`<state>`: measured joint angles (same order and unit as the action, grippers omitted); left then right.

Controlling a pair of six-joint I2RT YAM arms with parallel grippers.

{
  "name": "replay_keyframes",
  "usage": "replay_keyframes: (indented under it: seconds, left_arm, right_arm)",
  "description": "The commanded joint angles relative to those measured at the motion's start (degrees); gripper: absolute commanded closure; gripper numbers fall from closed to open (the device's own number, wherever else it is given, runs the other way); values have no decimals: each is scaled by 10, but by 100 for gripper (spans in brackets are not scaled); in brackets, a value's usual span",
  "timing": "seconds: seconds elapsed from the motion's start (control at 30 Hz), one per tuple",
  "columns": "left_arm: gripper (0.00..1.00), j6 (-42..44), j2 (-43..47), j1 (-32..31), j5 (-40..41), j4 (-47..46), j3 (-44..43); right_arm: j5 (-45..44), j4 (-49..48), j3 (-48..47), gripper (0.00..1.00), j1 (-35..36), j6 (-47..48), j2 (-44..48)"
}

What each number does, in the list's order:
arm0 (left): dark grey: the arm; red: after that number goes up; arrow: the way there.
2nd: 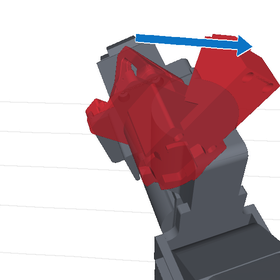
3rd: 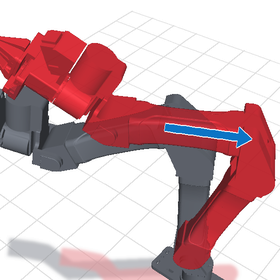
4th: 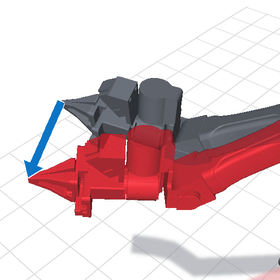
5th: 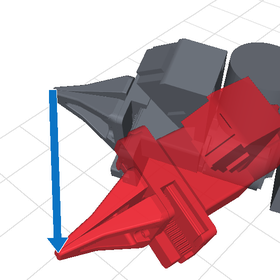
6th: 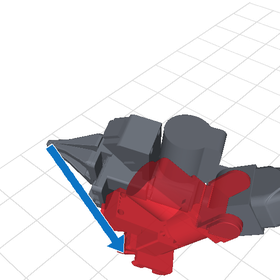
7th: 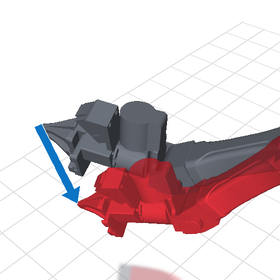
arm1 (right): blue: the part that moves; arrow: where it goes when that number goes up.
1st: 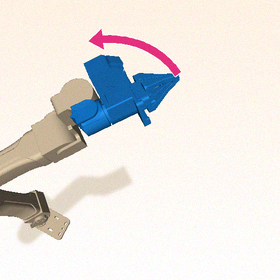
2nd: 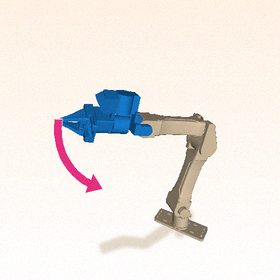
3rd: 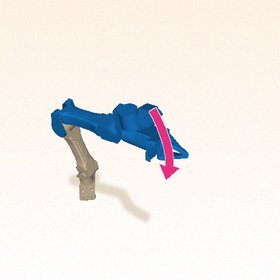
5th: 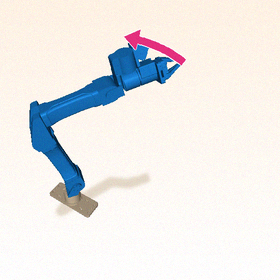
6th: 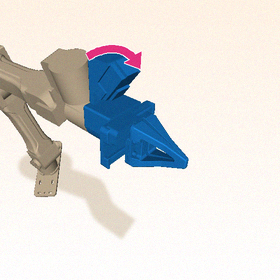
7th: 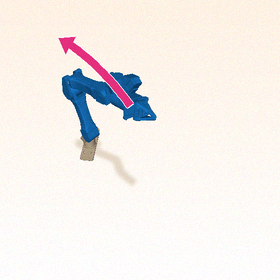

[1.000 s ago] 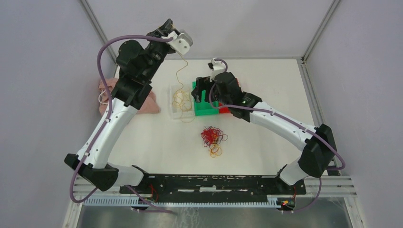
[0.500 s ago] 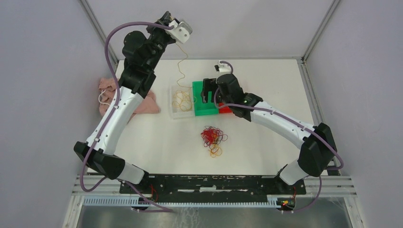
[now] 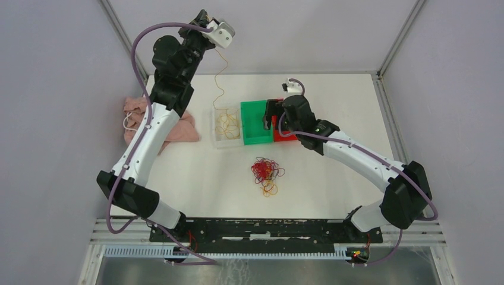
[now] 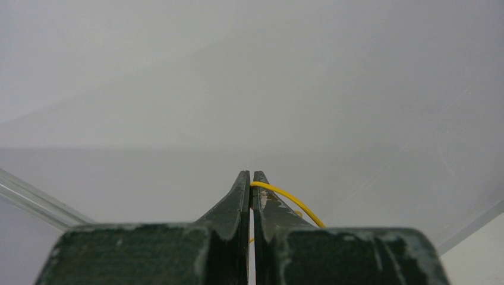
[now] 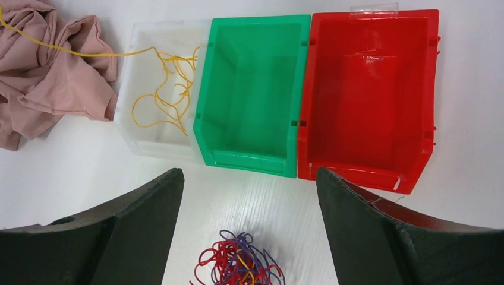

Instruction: Untangle the cables

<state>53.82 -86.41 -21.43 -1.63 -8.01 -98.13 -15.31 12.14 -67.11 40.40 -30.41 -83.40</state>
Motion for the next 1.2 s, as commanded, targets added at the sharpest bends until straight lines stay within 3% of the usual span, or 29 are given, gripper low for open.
replay_keyframes:
  seconds: [0.0,0.17,0.57,0.87,1.17]
  left_arm:
    - [97,-2,-7,3,2,-48,-29]
    - [97,-3,8,4,-14,-31,1]
    - [97,-26,68,2,-31,80,202]
    - [97,-98,34,3,-33,190,195]
    - [97,-89,-16,1,-7,251,196]
  right_arm:
    - [-3,-12,5,12,-5,-11,19]
    - [0,-12,11,12,-7,-16,19]
    - [-2,-12,42,12,-30,-31,47]
    - [2,-15,64,12,-50,-38,72]
    - [12,-15,81,12,-69,-43,86]
